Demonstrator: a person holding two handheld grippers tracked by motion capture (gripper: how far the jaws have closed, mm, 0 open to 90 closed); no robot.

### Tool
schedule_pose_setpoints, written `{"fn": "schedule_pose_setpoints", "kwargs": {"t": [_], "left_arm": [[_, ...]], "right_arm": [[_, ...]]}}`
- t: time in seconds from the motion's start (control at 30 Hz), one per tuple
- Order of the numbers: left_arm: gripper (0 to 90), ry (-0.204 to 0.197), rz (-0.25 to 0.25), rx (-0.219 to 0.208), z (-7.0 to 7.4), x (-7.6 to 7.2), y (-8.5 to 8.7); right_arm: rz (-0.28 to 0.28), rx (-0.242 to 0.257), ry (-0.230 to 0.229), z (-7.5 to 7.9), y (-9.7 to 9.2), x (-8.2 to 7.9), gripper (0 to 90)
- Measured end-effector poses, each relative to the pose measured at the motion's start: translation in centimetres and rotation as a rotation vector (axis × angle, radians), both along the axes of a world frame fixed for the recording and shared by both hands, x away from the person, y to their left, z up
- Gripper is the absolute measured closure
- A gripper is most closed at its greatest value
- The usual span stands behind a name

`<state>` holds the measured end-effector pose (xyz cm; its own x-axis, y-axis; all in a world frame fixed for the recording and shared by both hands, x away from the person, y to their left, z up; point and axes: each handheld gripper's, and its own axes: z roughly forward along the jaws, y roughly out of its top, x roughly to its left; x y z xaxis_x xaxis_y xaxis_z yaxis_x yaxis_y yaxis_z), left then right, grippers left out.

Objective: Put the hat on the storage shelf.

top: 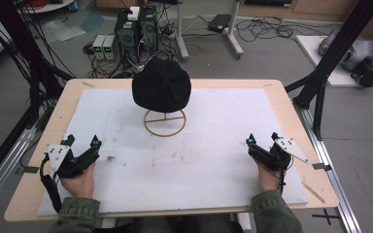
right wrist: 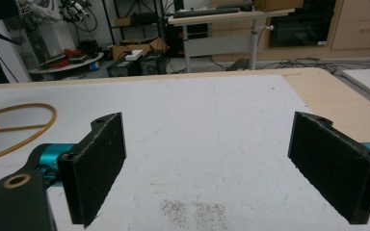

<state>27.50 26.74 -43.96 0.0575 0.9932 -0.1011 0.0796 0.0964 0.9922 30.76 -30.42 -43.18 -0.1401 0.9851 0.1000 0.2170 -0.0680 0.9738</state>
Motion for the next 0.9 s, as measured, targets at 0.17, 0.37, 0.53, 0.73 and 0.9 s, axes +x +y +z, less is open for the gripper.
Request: {"fn": "schedule_pose_setpoints", "kwargs": {"t": [0.17, 0.37, 0.53, 0.73, 0.9], "left_arm": [[18.3, -0.001, 0.0, -0.002, 0.0, 0.01, -0.01], [18.4, 0.003, 0.0, -0.001, -0.01, 0.02, -0.03], [18.4, 0.008, -0.005, 0.002, -0.03, 0.03, 0.0], [18.4, 0.006, -0.002, -0.005, -0.05, 0.07, 0.0], [18.4, 0.005, -0.001, -0.003, -0.05, 0.09, -0.02]], "right_arm": [[0.011, 0.0, 0.01, -0.08, 0.21, 0.05, 12.4], [0.022, -0.008, 0.013, -0.09, 0.17, 0.07, 12.3], [0.037, -0.016, 0.03, -0.23, 0.4, 0.24, 12.4], [0.051, -0.034, 0.028, -0.31, 0.54, 0.36, 12.4], [0.051, -0.025, 0.037, -0.37, 0.54, 0.45, 12.3]]}}
